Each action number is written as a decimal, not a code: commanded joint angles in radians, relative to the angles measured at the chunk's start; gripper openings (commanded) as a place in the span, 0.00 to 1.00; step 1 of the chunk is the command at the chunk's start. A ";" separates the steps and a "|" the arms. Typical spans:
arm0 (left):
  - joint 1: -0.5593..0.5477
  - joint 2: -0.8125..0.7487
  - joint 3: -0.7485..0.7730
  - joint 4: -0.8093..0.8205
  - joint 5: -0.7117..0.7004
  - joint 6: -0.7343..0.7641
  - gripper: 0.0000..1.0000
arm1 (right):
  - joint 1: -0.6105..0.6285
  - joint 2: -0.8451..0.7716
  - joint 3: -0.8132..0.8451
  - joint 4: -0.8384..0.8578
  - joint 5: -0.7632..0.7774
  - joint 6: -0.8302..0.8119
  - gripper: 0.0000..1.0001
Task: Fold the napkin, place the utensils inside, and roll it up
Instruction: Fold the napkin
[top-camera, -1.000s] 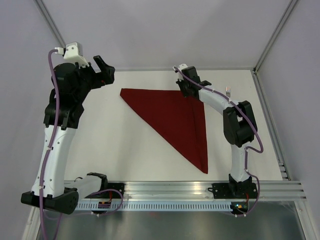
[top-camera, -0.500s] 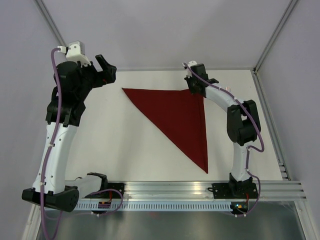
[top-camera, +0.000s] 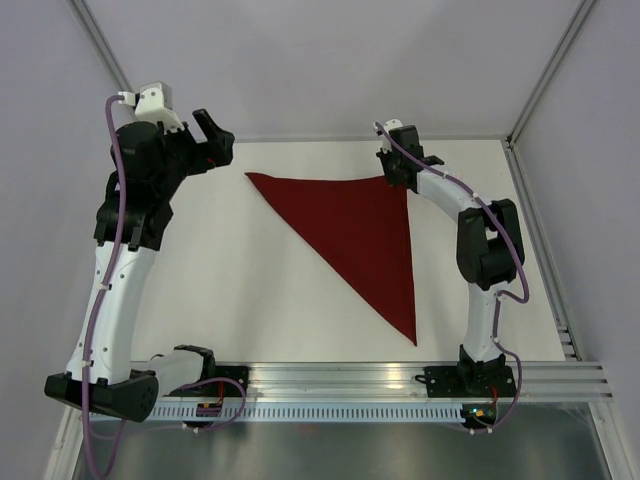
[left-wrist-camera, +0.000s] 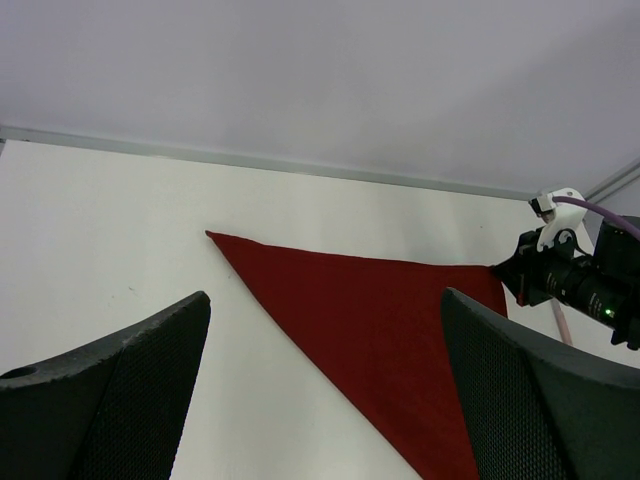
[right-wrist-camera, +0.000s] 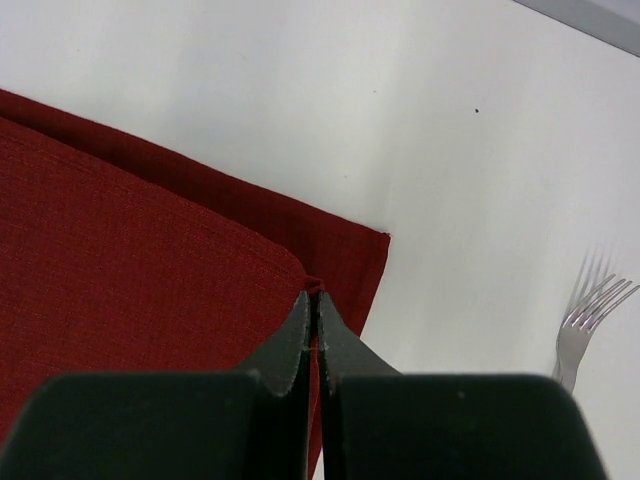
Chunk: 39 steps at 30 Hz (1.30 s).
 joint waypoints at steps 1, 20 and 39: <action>0.003 0.004 -0.004 0.037 0.017 -0.014 1.00 | -0.010 0.024 0.010 0.032 0.006 0.008 0.00; 0.003 0.026 -0.013 0.046 0.051 -0.021 1.00 | -0.044 0.062 0.041 0.029 0.008 0.005 0.01; 0.003 0.031 -0.043 0.060 0.056 -0.019 1.00 | -0.059 0.119 0.050 0.048 0.041 -0.013 0.00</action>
